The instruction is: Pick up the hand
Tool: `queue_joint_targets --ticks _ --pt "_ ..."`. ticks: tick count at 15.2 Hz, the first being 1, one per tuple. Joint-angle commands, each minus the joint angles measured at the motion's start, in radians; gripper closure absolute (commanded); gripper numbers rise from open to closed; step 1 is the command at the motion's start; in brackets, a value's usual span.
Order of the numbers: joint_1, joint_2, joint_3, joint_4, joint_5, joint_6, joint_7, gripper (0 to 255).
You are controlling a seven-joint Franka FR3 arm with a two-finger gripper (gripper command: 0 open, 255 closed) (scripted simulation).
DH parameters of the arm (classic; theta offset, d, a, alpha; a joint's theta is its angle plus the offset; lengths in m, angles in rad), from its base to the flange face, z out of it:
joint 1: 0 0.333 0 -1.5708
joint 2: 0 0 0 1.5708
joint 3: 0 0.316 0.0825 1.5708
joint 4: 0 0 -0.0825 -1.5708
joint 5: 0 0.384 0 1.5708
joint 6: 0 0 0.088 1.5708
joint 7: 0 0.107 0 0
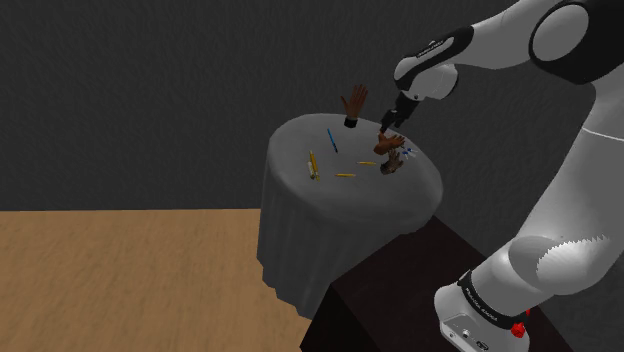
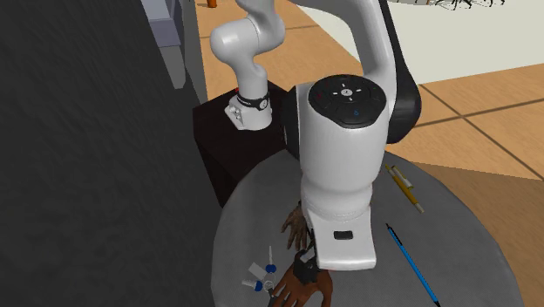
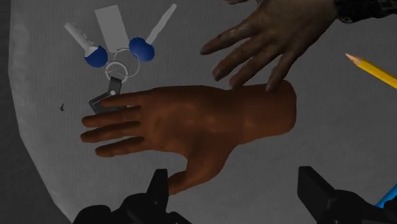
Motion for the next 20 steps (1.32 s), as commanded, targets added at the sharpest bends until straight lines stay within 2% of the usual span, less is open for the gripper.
queue_joint_targets --ticks 1,3,13,14,20 --pt "-0.031 0.077 0.018 0.072 0.05 0.009 -0.047 0" --pt "-0.065 0.152 0.038 0.154 0.086 0.007 -0.084 0" --pt "-0.086 0.219 0.068 0.147 0.129 0.079 -0.118 0" --pt "-0.085 0.219 0.068 0.147 0.128 0.078 -0.118 255" --pt "-0.085 0.219 0.068 0.147 0.128 0.079 -0.117 255"
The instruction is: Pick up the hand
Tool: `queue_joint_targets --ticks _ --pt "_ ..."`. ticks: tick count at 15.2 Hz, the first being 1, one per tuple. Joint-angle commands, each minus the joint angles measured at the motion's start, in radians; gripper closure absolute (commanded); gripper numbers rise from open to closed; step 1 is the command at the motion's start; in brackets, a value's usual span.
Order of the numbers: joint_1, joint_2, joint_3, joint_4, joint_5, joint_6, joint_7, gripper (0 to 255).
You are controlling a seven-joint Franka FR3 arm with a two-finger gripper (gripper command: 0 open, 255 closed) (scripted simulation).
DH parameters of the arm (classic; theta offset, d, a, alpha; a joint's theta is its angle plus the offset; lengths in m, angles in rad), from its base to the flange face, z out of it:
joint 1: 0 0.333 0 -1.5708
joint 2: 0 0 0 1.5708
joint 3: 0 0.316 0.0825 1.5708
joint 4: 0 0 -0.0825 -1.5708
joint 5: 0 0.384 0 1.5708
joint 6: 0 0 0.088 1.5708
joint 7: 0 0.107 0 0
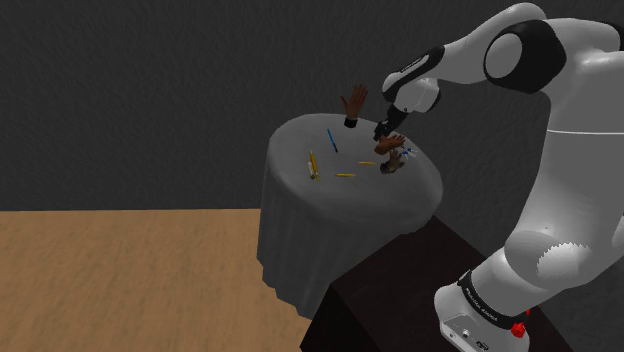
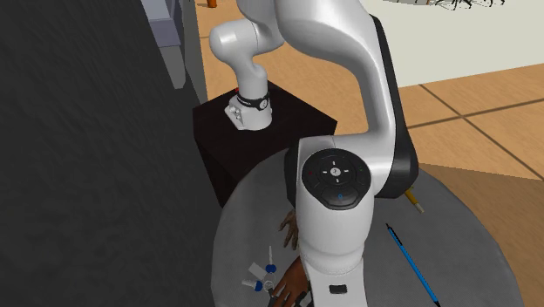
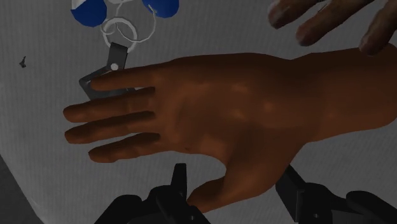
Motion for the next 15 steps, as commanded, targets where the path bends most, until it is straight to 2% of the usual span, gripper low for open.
queue_joint_targets --ticks 1,15 --pt "0.0 0.0 0.0 0.0 0.0 0.0 0.0 255" --pt "0.029 -0.103 -0.044 0.018 -0.067 -0.115 0.054 255"
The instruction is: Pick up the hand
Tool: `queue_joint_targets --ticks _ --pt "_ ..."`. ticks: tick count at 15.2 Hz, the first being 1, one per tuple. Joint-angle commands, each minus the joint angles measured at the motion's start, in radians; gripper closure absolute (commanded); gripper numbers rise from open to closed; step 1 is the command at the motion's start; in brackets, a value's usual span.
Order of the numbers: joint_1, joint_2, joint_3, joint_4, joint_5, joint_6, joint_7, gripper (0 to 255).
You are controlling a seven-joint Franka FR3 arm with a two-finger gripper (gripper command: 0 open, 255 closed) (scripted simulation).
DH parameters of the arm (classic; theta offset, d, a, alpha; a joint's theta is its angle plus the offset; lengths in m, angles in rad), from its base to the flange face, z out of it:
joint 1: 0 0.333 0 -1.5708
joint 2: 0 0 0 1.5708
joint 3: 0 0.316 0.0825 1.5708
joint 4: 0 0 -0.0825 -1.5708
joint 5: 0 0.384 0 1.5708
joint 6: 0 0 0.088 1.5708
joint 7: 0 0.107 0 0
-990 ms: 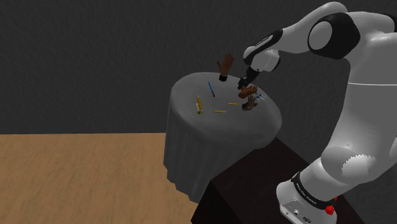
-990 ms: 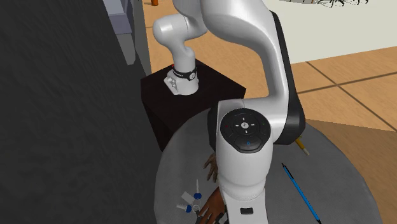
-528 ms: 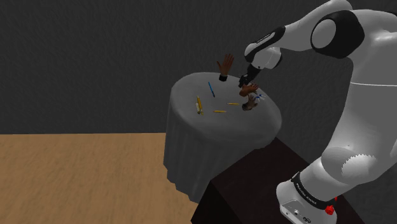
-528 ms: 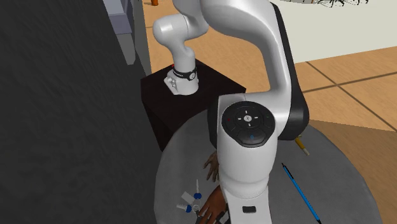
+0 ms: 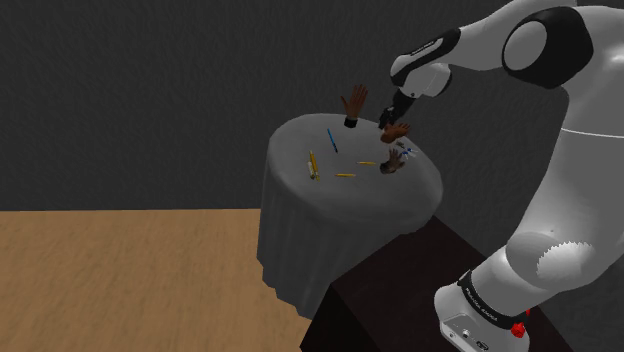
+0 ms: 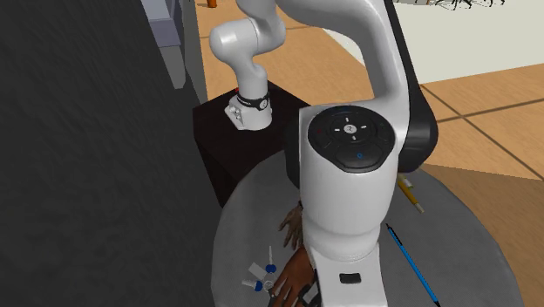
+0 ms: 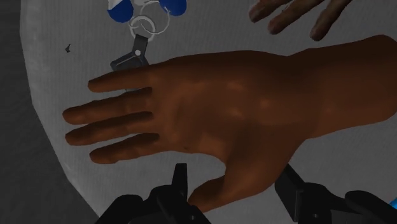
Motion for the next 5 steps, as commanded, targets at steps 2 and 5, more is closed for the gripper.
queue_joint_targets --ticks 2,5 --pt "0.006 -0.021 -0.009 0.011 -0.016 -0.03 0.013 255" --pt "0.008 -0.03 -0.012 0.015 -0.022 -0.042 0.018 255"
